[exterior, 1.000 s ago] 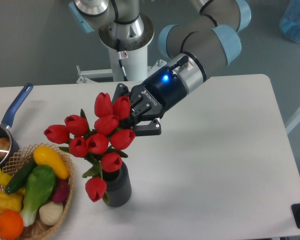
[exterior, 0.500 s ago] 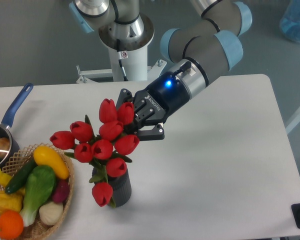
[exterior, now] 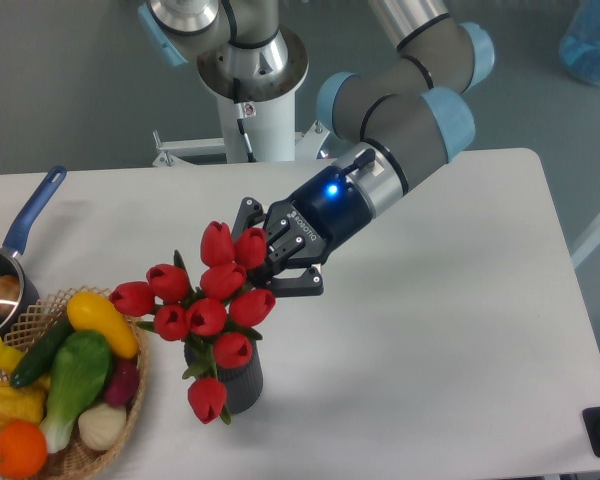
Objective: Insert the flowers into the vase
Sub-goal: 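Lower the tulip stems down into the black vase opening, then open the gripper to release the tulips in the vase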
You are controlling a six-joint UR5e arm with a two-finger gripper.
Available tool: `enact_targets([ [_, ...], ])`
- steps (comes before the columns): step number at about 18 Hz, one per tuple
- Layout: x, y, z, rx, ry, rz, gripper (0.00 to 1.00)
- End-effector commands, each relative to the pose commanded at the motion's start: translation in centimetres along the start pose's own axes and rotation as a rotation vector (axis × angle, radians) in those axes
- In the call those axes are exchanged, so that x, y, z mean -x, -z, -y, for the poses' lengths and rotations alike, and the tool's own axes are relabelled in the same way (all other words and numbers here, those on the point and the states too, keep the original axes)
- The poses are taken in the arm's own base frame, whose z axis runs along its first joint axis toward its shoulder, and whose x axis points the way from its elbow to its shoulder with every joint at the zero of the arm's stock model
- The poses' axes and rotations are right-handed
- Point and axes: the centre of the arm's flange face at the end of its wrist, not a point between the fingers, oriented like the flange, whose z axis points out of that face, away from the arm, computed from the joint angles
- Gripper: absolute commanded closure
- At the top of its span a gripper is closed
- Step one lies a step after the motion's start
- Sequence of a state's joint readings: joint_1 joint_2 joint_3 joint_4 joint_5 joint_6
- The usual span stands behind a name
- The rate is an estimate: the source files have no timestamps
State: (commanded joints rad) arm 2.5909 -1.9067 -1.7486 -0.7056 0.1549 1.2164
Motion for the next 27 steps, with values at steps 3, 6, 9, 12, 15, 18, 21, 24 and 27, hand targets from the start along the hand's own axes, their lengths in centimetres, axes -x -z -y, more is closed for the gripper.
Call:
enact_targets([
  [3,-0.3,-0.2,-0.7,0.001,0.003,-0.004,0.96],
  [6,-0.4,-0.2,-0.8,0.002,0.004,-0.004,0.94],
  [9,-0.2,-0.3,-1.5,0.003,0.004,-0.006,0.88],
  [12,-0.8,-0.5,-3.2,0.006,-0.009,-0.011,0.88],
  [15,-1.4,-0.6,-4.6,0.008,-0.020,-0.015,0.88],
  [18,-1.7,-0.7,-5.4,0.033,-0.018,-0.011,0.85],
  [21,-1.6,-0.6,-6.0,0.084,-0.019,0.001,0.80],
  [24,-1.5,-0.7,-6.1,0.086,-0.018,-0.001,0.57],
  [27,-1.5,-0.7,-6.1,0.086,-0.018,-0.001,0.40],
])
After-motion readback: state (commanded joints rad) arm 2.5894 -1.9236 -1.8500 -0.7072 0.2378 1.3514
